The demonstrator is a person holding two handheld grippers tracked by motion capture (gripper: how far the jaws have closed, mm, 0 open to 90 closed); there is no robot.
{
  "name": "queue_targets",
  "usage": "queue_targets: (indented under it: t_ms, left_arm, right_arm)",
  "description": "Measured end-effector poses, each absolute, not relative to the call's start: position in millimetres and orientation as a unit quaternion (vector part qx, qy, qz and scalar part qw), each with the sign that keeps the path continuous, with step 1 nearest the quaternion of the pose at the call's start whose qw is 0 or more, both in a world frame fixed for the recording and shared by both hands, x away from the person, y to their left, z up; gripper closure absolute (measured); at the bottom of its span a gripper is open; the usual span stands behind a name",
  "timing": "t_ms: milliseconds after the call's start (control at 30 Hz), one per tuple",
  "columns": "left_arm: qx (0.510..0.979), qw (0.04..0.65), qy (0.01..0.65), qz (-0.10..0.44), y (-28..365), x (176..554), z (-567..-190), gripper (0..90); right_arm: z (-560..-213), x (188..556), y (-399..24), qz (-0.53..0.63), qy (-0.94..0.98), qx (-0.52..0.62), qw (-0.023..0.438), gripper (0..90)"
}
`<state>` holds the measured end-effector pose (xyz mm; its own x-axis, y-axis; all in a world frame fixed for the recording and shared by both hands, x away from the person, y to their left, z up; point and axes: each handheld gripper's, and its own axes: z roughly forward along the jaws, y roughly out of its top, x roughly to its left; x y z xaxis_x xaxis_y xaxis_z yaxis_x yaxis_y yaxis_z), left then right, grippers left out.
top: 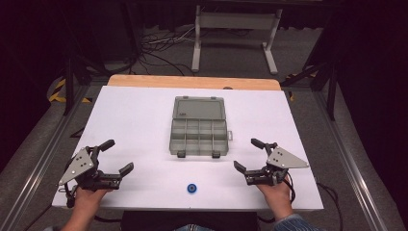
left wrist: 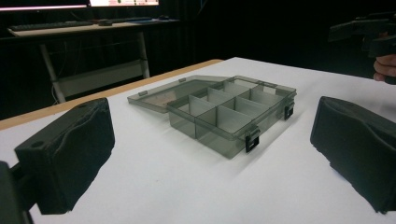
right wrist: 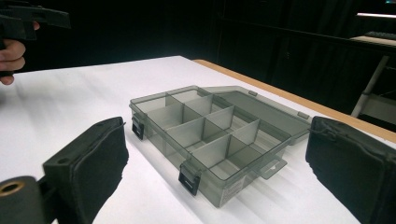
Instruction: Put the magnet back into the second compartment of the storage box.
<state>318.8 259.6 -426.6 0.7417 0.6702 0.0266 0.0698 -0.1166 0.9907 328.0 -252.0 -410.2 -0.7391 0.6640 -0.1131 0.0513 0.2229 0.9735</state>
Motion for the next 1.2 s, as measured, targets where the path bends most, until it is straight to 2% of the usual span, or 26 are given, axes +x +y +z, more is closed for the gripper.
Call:
queue_targets:
  t_ms: [267, 900, 1200]
  left_arm:
    - [0.713, 0.603, 0.255, 0.249, 257, 317, -426, 0.8]
    - [0.714, 0.602, 0.254, 0.252, 257, 316, -425, 1.3]
    - [0.712, 0.602, 0.258, 0.252, 258, 315, -425, 1.4]
  right_arm:
    - [-407, 329, -245, 0.581, 0.735, 0.241, 0.253, 6.1]
    - [-387, 335, -186, 0.595, 0.756, 0.19, 0.199, 6.7]
    - [-376, 335, -170, 0.57, 0.781, 0.168, 0.189, 8.3]
